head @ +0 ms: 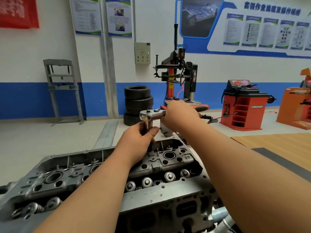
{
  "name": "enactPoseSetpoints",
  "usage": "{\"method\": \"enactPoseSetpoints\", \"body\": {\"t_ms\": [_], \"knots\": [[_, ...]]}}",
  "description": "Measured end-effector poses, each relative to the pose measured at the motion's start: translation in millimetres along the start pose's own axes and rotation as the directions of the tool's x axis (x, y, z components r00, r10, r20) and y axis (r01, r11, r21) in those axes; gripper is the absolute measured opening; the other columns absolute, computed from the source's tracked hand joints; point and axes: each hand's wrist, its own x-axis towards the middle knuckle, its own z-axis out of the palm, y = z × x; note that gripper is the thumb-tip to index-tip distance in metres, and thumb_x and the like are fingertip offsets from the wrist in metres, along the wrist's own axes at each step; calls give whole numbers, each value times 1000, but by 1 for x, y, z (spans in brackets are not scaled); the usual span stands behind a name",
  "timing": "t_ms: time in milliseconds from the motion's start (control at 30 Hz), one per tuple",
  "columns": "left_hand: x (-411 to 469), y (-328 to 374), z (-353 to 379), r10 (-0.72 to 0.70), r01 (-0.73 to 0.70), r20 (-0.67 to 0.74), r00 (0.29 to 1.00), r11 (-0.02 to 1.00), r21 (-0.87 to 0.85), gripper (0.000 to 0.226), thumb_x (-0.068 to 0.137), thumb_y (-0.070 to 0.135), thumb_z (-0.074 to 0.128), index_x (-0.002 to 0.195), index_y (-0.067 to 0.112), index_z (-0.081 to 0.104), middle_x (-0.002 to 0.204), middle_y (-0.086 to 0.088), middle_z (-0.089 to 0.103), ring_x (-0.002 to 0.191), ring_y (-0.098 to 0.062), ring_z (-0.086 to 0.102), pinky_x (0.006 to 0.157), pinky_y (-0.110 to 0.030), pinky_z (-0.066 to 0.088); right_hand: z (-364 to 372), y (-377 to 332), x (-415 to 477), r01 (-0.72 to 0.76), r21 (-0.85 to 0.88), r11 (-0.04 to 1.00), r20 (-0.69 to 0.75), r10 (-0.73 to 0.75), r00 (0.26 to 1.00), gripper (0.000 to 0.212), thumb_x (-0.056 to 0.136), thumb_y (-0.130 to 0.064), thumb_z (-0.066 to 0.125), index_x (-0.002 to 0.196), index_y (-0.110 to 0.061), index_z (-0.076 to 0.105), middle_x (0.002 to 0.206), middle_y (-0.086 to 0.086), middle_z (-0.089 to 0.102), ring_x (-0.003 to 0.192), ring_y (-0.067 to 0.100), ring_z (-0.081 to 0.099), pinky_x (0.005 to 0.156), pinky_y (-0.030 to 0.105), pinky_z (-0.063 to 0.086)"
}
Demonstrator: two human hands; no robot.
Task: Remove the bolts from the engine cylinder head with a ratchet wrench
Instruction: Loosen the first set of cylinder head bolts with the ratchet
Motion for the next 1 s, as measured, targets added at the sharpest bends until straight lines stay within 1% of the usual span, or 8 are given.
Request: {"method": "enactPoseSetpoints", "body": {"t_ms": [133,233,333,500,700,800,900,1000], "knots": [[-1,1,1,-7,7,0,1000,1000,-11,16,90,43,61,78,32,61,67,12,70,65,0,62,63,-22,41,-18,8,-62,-62,-42,997,-28,61,998,22,87,-29,55,93,-11,44,89,2,47,71,22,50,55,33,42],[-2,1,1,-2,2,-4,1000,1000,-4,16,88,46,62,78,33,62,68,14,69,71,-1,63,63,-22,40,-22,1,-119,9,-86,996,-76,-16,997,49,88,-41,52,124,-14,33,104,8,36,67,20,38,46,28,33],[-3,1,0,12,-11,-16,1000,1000,26,13,88,46,61,83,35,65,70,18,68,71,5,60,62,-18,38,-21,-12,-148,132,-164,978,-86,-147,985,60,89,-39,53,132,-9,23,97,9,19,56,13,21,39,24,23],[-1,-1,0,16,-16,-5,1000,1000,18,14,89,44,62,80,34,63,70,16,70,70,4,61,62,-20,40,-26,-1,-112,31,-59,998,-89,-36,995,37,87,-41,53,108,-16,33,89,4,34,67,22,41,46,28,30],[6,-9,-1,41,-41,-16,999,999,-12,12,84,39,70,79,30,65,80,11,70,82,-7,65,71,-22,46,-8,13,-29,27,-24,999,-94,-29,995,23,84,-28,55,69,-16,43,68,1,49,58,16,48,46,25,31],[7,-13,-1,43,-44,-33,999,999,-32,13,82,38,73,75,32,64,75,20,68,77,6,62,67,-12,43,-1,-5,4,89,-23,996,17,-89,996,22,87,-27,55,74,-12,47,70,4,49,62,18,49,48,27,33],[8,-15,-2,50,-51,-24,998,998,-33,16,83,38,72,71,37,61,67,35,62,72,21,55,58,1,38,-1,-16,16,123,-28,992,111,-119,987,13,88,-25,55,89,-12,53,77,5,49,80,24,55,67,36,46],[7,-14,-1,42,-42,14,999,998,-39,15,85,40,69,73,40,60,74,29,64,78,13,58,64,-5,38,0,-13,11,113,-19,993,106,-110,988,12,88,-24,53,79,-16,51,87,9,53,77,23,55,64,35,46]]}}
